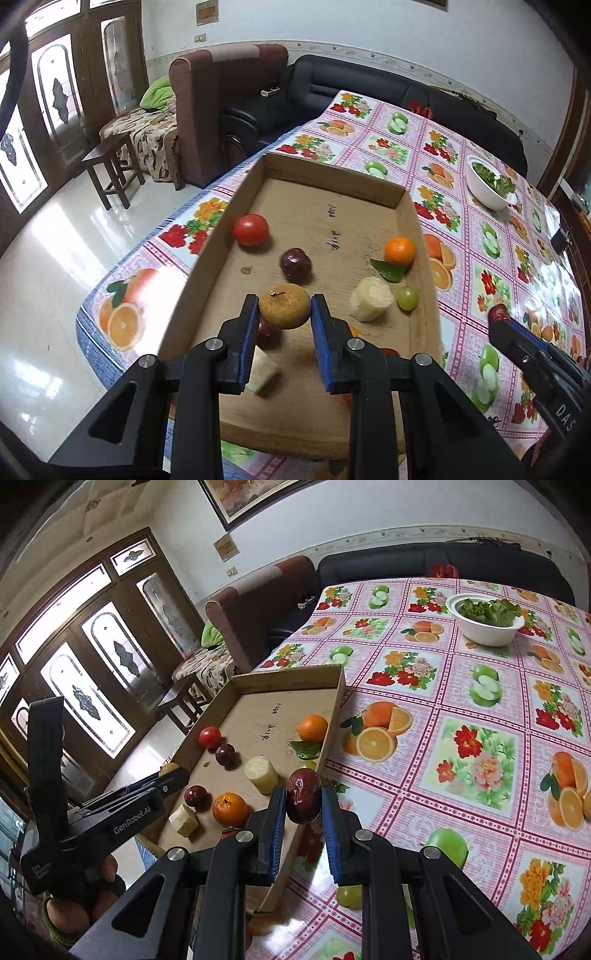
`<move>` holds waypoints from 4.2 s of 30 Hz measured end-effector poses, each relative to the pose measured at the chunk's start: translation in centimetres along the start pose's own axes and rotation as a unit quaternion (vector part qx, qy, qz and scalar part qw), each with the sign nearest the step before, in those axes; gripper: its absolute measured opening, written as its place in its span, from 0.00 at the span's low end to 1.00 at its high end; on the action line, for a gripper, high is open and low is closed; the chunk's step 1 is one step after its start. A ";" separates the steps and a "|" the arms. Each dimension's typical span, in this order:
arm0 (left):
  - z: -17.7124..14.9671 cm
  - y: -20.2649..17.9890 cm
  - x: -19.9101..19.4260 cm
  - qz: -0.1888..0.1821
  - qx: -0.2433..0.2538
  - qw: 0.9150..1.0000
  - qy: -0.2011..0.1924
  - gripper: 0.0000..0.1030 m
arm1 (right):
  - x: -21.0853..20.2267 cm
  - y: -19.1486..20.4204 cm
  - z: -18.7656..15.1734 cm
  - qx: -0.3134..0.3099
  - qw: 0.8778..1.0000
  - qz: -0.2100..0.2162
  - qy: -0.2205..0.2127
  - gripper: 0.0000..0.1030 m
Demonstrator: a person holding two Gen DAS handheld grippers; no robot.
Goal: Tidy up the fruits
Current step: 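Carry the red date and brown round fruit with both tools over the box, then open right tool releasing the date while left tool releases the brown fruit into box, then move both tools back from the box toward the fruits on the table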
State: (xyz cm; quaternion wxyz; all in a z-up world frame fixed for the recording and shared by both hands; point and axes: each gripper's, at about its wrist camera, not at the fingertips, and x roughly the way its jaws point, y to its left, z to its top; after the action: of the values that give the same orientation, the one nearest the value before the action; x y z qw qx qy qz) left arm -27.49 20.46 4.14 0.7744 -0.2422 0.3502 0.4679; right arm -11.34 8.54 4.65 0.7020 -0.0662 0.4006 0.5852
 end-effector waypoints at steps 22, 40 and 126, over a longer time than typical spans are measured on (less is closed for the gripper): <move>3.2 2.9 2.2 -0.063 -0.037 0.997 0.035 0.25 | 3.2 -0.5 7.5 -0.014 1.000 0.008 -0.008 0.19; 6.1 -1.1 8.4 -0.022 -0.013 0.997 0.077 0.25 | 13.3 1.4 9.3 -0.024 0.997 0.016 0.066 0.19; -7.1 -15.8 -3.7 -0.120 0.157 0.978 0.071 0.54 | -8.7 -14.3 -6.3 0.082 0.989 -0.124 -0.008 0.52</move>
State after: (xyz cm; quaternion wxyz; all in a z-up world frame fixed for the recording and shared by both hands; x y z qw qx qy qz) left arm -16.77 6.44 3.19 0.8265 -0.1904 0.4418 0.2922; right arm -1.89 -6.11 0.64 0.7749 -0.0530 0.4307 0.4596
